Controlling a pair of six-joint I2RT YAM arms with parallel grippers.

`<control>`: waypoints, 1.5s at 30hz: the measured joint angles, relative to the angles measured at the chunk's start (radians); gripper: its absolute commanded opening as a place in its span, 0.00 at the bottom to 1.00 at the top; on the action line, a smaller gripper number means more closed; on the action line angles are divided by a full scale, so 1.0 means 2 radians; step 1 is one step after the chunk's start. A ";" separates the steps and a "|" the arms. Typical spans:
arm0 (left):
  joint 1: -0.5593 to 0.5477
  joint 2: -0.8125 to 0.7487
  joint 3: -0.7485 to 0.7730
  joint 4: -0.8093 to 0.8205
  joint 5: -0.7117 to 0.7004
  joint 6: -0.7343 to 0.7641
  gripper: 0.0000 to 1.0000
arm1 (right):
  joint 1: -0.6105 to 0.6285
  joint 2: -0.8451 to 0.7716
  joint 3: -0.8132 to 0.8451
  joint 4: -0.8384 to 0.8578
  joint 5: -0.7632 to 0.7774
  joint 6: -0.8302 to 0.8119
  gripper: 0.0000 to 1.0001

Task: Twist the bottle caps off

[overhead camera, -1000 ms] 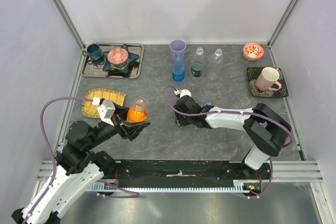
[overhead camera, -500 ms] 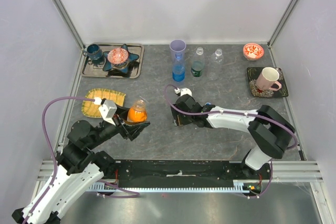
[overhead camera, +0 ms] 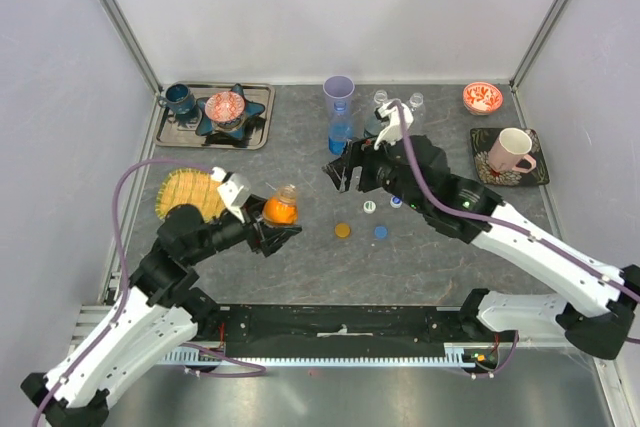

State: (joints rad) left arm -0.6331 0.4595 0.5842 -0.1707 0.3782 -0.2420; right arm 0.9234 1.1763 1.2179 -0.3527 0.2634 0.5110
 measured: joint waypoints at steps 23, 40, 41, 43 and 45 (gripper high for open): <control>0.000 0.140 0.040 0.082 0.092 0.000 0.45 | 0.000 0.022 -0.008 0.075 -0.241 0.009 0.77; -0.002 0.141 0.047 0.068 0.072 0.005 0.99 | -0.002 0.026 -0.017 0.100 -0.265 0.019 0.00; -0.002 0.141 0.051 0.061 0.059 0.004 0.99 | -0.002 0.026 -0.017 0.099 -0.263 0.018 0.00; -0.002 0.141 0.060 0.043 0.033 0.004 0.99 | -0.002 0.025 -0.017 0.099 -0.254 0.016 0.00; -0.003 0.141 0.072 0.017 -0.003 0.004 0.99 | -0.002 0.024 -0.014 0.092 -0.229 0.010 0.00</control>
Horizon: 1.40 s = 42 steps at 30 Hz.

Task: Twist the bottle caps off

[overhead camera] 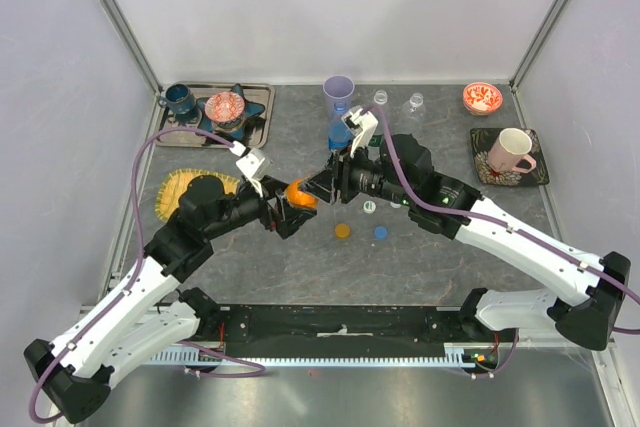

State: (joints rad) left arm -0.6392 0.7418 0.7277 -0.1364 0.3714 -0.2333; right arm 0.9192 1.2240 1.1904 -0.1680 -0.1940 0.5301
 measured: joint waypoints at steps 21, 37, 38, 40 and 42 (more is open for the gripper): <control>0.002 -0.164 -0.012 -0.116 -0.197 -0.002 0.99 | -0.094 -0.012 0.030 -0.171 0.502 -0.056 0.00; 0.002 -0.158 -0.027 -0.153 -0.202 -0.006 0.97 | -0.267 0.147 -0.053 -0.071 0.465 0.042 0.00; 0.002 -0.158 -0.028 -0.154 -0.202 -0.006 0.97 | -0.270 0.161 -0.051 -0.068 0.463 0.042 0.00; 0.002 -0.159 -0.031 -0.158 -0.201 -0.006 0.97 | -0.276 0.188 -0.049 -0.065 0.457 0.043 0.00; 0.002 -0.159 -0.032 -0.163 -0.200 -0.006 0.97 | -0.278 0.202 -0.049 -0.066 0.452 0.043 0.00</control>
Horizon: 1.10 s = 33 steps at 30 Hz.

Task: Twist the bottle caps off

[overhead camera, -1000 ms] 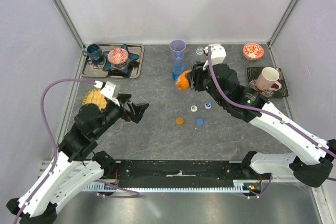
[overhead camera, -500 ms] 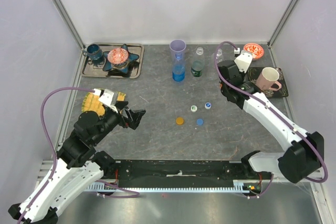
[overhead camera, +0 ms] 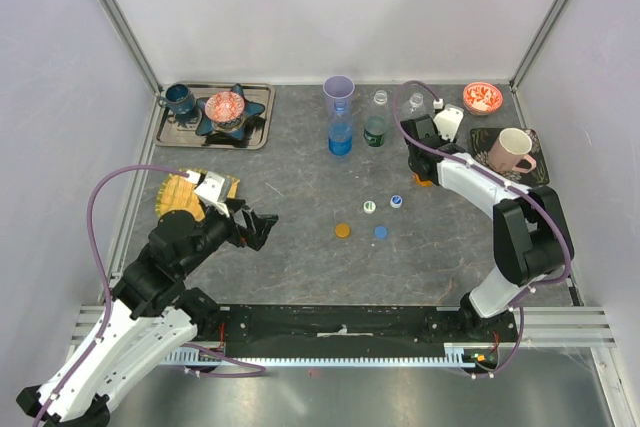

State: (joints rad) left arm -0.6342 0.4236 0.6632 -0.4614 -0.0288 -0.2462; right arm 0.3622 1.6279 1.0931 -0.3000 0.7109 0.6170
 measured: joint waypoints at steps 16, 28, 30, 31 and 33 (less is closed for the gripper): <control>0.000 0.019 -0.001 0.000 0.006 0.000 0.98 | -0.005 0.011 0.001 0.015 -0.033 -0.008 0.41; 0.000 0.021 -0.001 0.000 0.007 0.000 0.97 | -0.006 0.005 0.005 0.001 -0.061 -0.010 0.63; 0.000 0.019 -0.001 0.000 0.010 0.000 0.97 | -0.006 0.004 0.005 -0.003 -0.063 -0.010 0.67; 0.000 0.019 -0.001 0.000 0.012 0.000 0.97 | -0.006 0.003 0.005 -0.004 -0.064 -0.010 0.68; 0.000 0.019 -0.001 0.000 0.015 0.000 0.97 | -0.006 0.002 0.005 -0.007 -0.065 -0.010 0.70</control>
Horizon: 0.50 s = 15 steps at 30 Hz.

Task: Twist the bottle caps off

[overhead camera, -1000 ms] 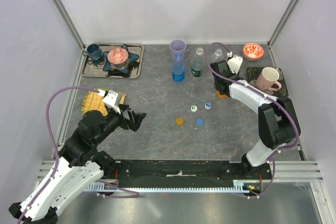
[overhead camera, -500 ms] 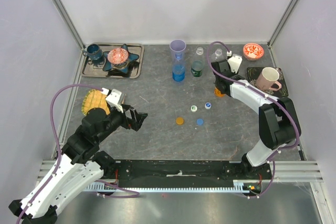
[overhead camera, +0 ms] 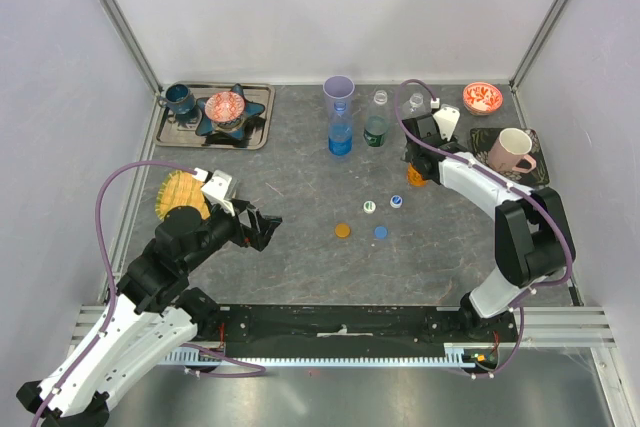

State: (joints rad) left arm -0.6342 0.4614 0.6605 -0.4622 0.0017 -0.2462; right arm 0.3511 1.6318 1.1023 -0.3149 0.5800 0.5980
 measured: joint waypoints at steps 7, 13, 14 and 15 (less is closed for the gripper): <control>0.000 -0.002 0.000 0.000 0.003 0.000 0.98 | 0.000 -0.015 0.000 -0.010 -0.004 0.000 0.74; 0.000 -0.002 0.000 0.000 0.003 0.000 0.99 | 0.000 -0.077 0.012 -0.044 -0.023 -0.001 0.78; 0.000 -0.001 0.000 0.000 0.002 0.000 0.99 | 0.000 -0.095 0.018 -0.048 -0.028 -0.003 0.78; 0.000 0.000 0.000 0.000 0.002 -0.002 0.99 | 0.000 -0.110 0.022 -0.050 -0.035 -0.005 0.78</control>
State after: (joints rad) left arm -0.6342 0.4610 0.6605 -0.4622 0.0059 -0.2493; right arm 0.3515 1.4109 1.1469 -0.4149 0.5091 0.5884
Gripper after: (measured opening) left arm 0.991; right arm 0.770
